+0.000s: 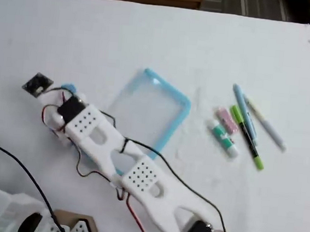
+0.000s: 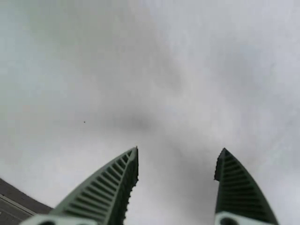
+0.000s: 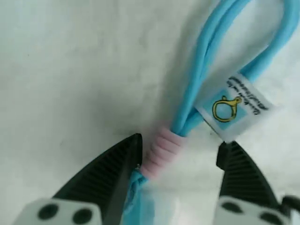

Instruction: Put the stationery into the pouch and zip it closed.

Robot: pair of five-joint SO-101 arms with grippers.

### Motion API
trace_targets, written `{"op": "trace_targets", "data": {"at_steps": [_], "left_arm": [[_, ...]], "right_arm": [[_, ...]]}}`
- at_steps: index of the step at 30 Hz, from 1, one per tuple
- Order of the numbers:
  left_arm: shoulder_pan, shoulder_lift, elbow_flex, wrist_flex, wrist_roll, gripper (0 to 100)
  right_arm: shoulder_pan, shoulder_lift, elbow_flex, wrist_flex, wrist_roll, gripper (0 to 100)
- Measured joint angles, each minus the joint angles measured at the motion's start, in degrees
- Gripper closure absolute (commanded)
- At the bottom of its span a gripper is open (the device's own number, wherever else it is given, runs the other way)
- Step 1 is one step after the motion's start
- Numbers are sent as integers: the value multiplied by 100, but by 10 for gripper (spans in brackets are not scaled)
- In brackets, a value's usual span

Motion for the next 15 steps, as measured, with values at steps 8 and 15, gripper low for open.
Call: {"op": "trace_targets", "data": {"at_steps": [8,15], "left_arm": [[0,0,0,0,0,728],[0,0,0,0,0,728]], "right_arm": [[62,211,-79,-97,-9,967],[35,255,-492,-35,0,982]]}}
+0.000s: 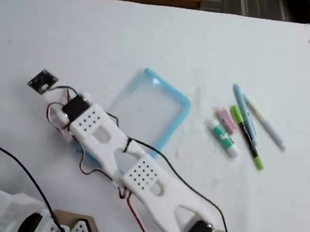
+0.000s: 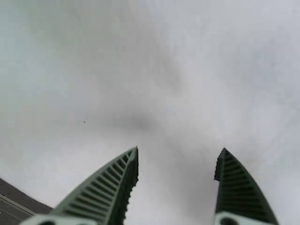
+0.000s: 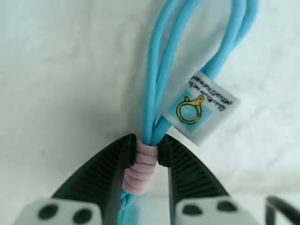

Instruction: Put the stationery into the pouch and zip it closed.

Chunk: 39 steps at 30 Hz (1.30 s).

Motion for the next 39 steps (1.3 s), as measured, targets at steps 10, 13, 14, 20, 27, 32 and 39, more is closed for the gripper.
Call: {"op": "trace_targets", "data": {"at_steps": [10,13,14,20,27,32,39], "left_arm": [[0,0,0,0,0,728],[0,0,0,0,0,728],[0,0,0,0,0,728],[0,0,0,0,0,728],[325,-352,-334,730,0,728],[862,-1116,-1266,1873,0,728],[1327,-2365,-2435,2391,563,726]], "right_arm": [[70,-1468,-334,211,-185,982],[185,-2303,-343,211,-431,982],[220,-2576,-352,211,-519,982],[352,-4167,-352,211,-844,982],[352,-5530,-378,-70,-870,982],[343,-5987,-202,35,-870,982],[343,-5952,809,132,-1064,982]]}}
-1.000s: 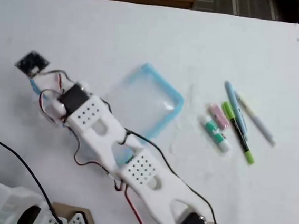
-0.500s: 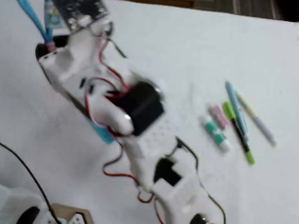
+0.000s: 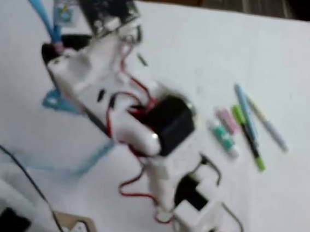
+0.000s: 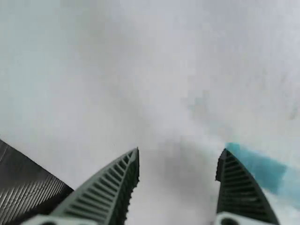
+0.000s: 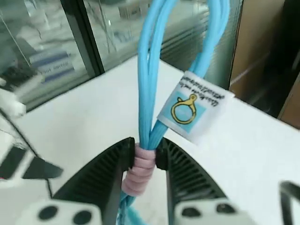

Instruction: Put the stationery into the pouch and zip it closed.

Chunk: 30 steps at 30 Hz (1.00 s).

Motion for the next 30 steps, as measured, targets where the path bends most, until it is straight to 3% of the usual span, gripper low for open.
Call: {"op": "trace_targets", "data": {"at_steps": [8,26,30], "left_arm": [[431,-993,-176,18,1046,725],[484,-2048,299,44,1160,724],[475,-2057,492,44,1820,707]], "right_arm": [[-88,457,141,-88,-26,982],[-105,853,141,-114,-290,982],[-105,853,141,62,-299,982]]}}
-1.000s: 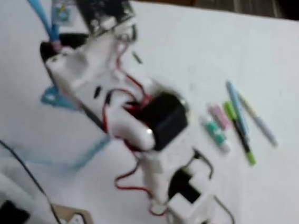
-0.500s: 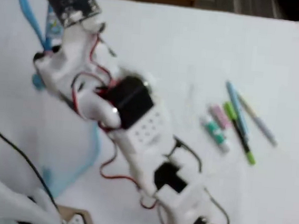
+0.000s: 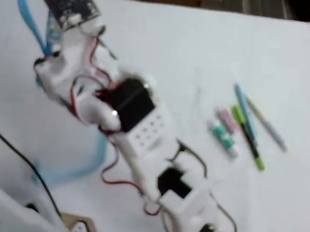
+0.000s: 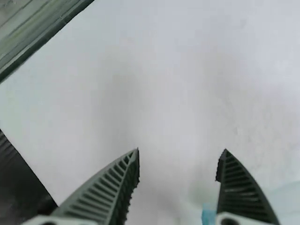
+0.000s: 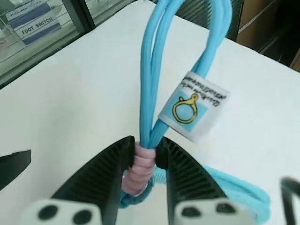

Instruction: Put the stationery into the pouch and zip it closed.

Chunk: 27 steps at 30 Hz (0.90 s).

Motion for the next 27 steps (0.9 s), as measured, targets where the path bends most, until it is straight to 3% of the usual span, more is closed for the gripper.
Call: {"op": "trace_targets", "data": {"at_steps": [7,13,20,27], "left_arm": [[1134,308,44,0,1688,683],[2084,1363,-1169,0,2312,683],[2769,1802,-2558,0,2690,683],[3297,1802,-2505,0,2699,683]], "right_arm": [[9,-79,0,123,-220,982],[0,-167,0,123,-255,982],[0,-167,0,123,-255,982],[229,-167,0,123,-255,982]]}}
